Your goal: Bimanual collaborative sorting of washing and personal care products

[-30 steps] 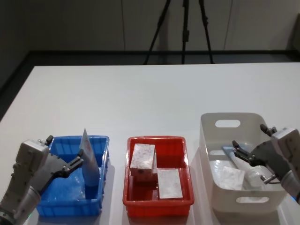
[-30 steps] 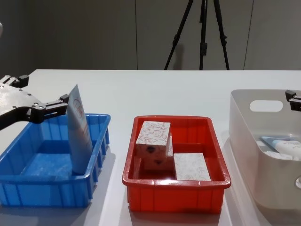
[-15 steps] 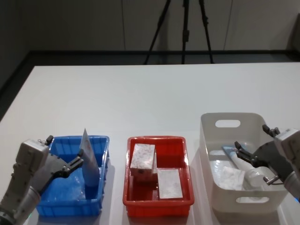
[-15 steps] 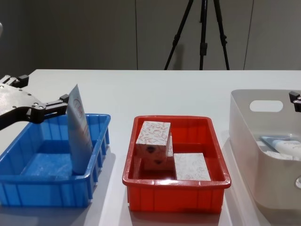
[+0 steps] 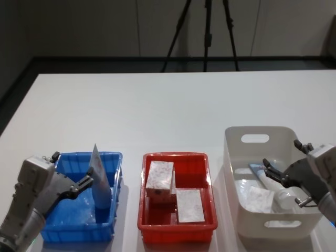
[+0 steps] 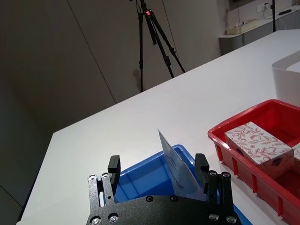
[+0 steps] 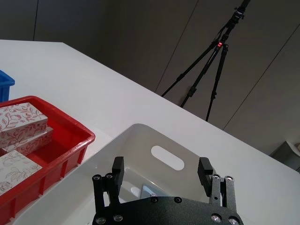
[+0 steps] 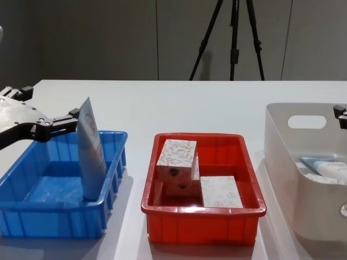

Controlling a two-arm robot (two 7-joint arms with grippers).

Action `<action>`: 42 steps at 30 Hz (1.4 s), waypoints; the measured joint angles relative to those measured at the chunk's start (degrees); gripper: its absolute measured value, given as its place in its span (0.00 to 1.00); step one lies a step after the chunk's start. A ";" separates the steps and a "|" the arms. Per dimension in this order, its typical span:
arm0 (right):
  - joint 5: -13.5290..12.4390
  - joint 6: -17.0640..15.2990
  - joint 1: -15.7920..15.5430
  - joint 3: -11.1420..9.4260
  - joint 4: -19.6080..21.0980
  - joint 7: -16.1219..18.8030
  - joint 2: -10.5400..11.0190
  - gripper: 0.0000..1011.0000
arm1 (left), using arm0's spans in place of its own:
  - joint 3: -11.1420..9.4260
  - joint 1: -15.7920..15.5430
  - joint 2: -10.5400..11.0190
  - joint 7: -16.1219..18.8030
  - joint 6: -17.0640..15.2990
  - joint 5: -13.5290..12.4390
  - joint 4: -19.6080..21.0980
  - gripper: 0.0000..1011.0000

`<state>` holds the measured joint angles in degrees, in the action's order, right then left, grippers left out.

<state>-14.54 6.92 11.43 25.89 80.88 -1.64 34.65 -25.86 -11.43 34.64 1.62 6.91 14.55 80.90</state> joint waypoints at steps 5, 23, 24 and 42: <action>0.00 -0.02 0.00 -0.02 0.02 0.02 0.00 0.99 | 0.00 0.00 0.00 0.00 0.00 0.00 0.00 0.99; 0.00 -0.02 0.00 -0.03 0.02 0.02 0.00 0.99 | 0.00 0.00 0.00 0.00 0.00 0.00 0.00 0.99; 0.00 -0.02 0.00 -0.03 0.02 0.02 0.00 0.99 | 0.00 0.00 0.00 0.00 0.00 0.00 0.00 0.99; 0.00 -0.02 0.00 -0.03 0.02 0.02 0.00 0.99 | 0.00 0.00 0.00 0.00 0.00 0.00 0.00 0.99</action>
<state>-14.55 6.90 11.43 25.86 80.90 -1.62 34.65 -25.86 -11.43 34.65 1.62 6.91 14.55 80.90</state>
